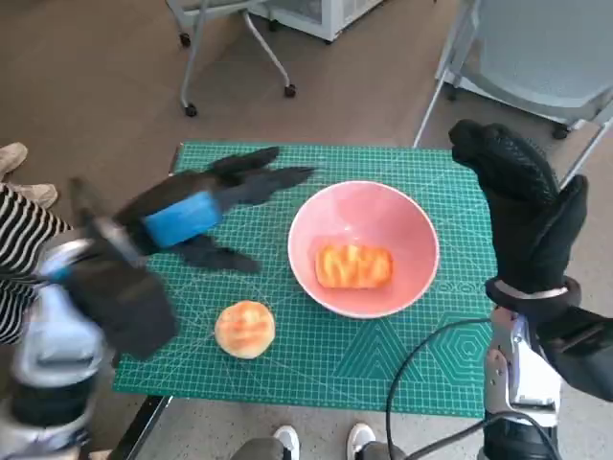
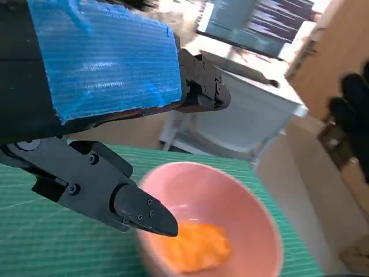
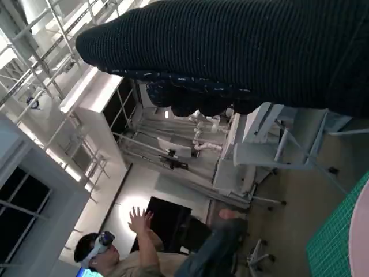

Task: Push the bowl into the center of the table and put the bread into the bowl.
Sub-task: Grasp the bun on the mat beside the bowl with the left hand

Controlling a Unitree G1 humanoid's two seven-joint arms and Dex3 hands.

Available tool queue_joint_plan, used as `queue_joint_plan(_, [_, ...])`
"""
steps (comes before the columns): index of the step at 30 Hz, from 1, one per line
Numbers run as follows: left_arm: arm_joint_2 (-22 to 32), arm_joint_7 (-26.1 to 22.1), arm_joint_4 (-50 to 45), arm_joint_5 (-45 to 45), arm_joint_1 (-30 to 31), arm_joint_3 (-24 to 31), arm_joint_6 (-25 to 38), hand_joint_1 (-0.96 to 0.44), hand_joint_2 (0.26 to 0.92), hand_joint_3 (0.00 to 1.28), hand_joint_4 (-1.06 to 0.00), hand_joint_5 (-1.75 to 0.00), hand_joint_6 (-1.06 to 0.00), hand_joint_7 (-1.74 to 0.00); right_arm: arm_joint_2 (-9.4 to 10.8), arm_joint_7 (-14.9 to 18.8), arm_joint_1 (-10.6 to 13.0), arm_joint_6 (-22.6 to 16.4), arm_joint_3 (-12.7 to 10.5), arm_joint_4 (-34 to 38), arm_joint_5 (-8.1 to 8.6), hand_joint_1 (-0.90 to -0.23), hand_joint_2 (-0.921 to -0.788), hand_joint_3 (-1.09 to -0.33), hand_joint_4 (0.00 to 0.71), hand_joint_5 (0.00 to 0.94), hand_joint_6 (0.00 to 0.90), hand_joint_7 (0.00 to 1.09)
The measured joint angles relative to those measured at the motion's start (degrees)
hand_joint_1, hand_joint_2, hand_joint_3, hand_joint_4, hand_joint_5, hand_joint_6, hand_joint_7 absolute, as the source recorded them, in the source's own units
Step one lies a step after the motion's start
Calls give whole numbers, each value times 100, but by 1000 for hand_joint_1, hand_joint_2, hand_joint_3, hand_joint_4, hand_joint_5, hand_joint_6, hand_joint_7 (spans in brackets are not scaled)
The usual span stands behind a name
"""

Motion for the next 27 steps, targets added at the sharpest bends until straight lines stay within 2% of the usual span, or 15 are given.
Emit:
queue_joint_plan(13, [669,-408,-251,-588,1159,716,-615,-352,769,5,-131,-17,-321,-83,17,17,11,3,-1,5,49,-689,-921,-637,194,0,118,506])
queue_joint_plan(21, [854,-641,-251,-667,1642,734,-872,-292,743,5,-131,-5,-313,-63,18,25,11,28,6,5,62,-687,-921,-636,198,2,122,507])
queue_joint_plan(27, [943,-784,-327,-655,1879,644,-802,-251,735,1,-128,-2,-304,-48,18,25,11,82,8,-2,68,-689,-921,-636,200,3,122,508])
